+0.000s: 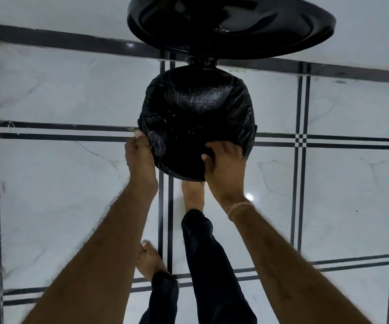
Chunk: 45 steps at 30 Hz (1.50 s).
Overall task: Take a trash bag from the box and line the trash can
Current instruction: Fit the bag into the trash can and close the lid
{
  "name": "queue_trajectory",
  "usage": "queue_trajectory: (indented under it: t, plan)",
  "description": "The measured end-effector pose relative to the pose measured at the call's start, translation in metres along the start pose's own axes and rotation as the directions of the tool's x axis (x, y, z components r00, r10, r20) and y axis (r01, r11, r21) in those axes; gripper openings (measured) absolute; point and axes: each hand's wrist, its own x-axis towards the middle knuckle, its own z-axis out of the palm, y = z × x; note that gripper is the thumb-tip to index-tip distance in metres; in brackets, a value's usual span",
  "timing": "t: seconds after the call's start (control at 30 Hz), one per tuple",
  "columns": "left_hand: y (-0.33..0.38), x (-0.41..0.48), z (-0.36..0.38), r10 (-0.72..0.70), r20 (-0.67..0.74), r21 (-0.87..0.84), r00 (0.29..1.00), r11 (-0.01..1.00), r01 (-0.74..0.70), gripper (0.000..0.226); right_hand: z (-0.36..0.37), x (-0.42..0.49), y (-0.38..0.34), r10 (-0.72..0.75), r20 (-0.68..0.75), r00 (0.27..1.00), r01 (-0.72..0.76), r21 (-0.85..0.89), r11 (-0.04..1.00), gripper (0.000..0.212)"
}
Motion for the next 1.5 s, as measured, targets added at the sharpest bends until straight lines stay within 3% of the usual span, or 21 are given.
queue_trajectory:
  t: [0.1, 0.17, 0.2, 0.23, 0.3, 0.37, 0.43, 0.5, 0.73, 0.9, 1.0, 1.1, 1.23, 1.37, 1.5]
  plan:
    - [-0.012, -0.023, -0.001, -0.077, -0.007, -0.066, 0.997, 0.995, 0.076, 0.046, -0.001, -0.019, 0.009, 0.207, -0.224, 0.952, -0.187, 0.107, 0.977, 0.046]
    - [-0.018, -0.034, -0.004, -0.190, 0.034, -0.166, 0.981, 0.967, 0.193, 0.043, 0.004, -0.022, 0.013, 0.410, -0.192, 0.892, -0.318, 0.380, 0.869, 0.051]
    - [-0.022, -0.038, -0.006, -0.226, 0.055, -0.231, 0.973, 0.945, 0.232, 0.041, 0.006, -0.021, 0.013, 0.545, -0.097, 0.833, -0.397, 0.580, 0.711, 0.049]
    - [-0.025, -0.041, -0.007, -0.249, 0.074, -0.301, 0.966, 0.918, 0.260, 0.040, 0.007, -0.021, 0.013, 0.653, 0.032, 0.757, -0.454, 0.744, 0.490, 0.043]
    - [-0.028, -0.047, -0.008, -0.298, 0.113, -0.426, 0.948, 0.847, 0.317, 0.035, 0.002, -0.024, 0.007, 0.726, 0.297, 0.621, -0.491, 0.869, 0.065, 0.024]
    - [-0.030, -0.052, -0.006, -0.333, 0.140, -0.487, 0.932, 0.797, 0.358, 0.031, -0.010, -0.028, -0.002, 0.680, 0.504, 0.532, -0.480, 0.841, -0.249, 0.025]
    - [-0.031, -0.053, -0.002, -0.356, 0.136, -0.558, 0.924, 0.743, 0.369, 0.030, -0.028, -0.031, -0.013, 0.557, 0.673, 0.486, -0.402, 0.738, -0.542, 0.032]
    - [-0.033, -0.051, 0.001, -0.369, 0.131, -0.616, 0.920, 0.696, 0.367, 0.029, -0.035, -0.031, -0.018, 0.455, 0.735, 0.502, -0.315, 0.646, -0.696, 0.035]
    - [-0.051, -0.070, 0.017, -0.479, 0.210, -0.689, 0.852, 0.546, 0.476, 0.054, -0.013, -0.027, -0.013, 0.453, 0.787, 0.420, -0.290, 0.589, -0.754, 0.041]
    - [-0.040, -0.077, 0.032, -0.524, 0.148, -0.710, 0.839, 0.534, 0.459, 0.027, 0.001, -0.024, -0.003, 0.446, 0.760, 0.472, -0.309, 0.617, -0.724, 0.040]
    - [-0.036, -0.071, 0.029, -0.532, 0.170, -0.717, 0.829, 0.511, 0.475, 0.029, -0.012, -0.010, 0.005, 0.445, 0.762, 0.471, -0.319, 0.617, -0.719, 0.037]
    - [-0.042, -0.059, 0.020, -0.536, 0.149, -0.676, 0.831, 0.558, 0.481, 0.027, -0.012, 0.006, 0.027, 0.486, 0.718, 0.499, -0.414, 0.690, -0.594, 0.033]
    - [-0.012, -0.037, 0.006, -0.443, 0.096, -0.594, 0.891, 0.693, 0.408, 0.052, -0.015, 0.026, 0.050, 0.490, 0.680, 0.546, -0.472, 0.732, -0.491, 0.050]
    - [0.019, -0.019, -0.003, -0.322, 0.144, -0.365, 0.936, 0.862, 0.352, 0.041, -0.017, 0.039, 0.057, 0.439, 0.684, 0.582, -0.532, 0.729, -0.431, 0.051]
    - [0.015, -0.011, -0.010, -0.375, 0.127, -0.361, 0.918, 0.845, 0.395, 0.040, -0.015, 0.043, 0.056, 0.459, 0.679, 0.573, -0.599, 0.729, -0.331, 0.037]
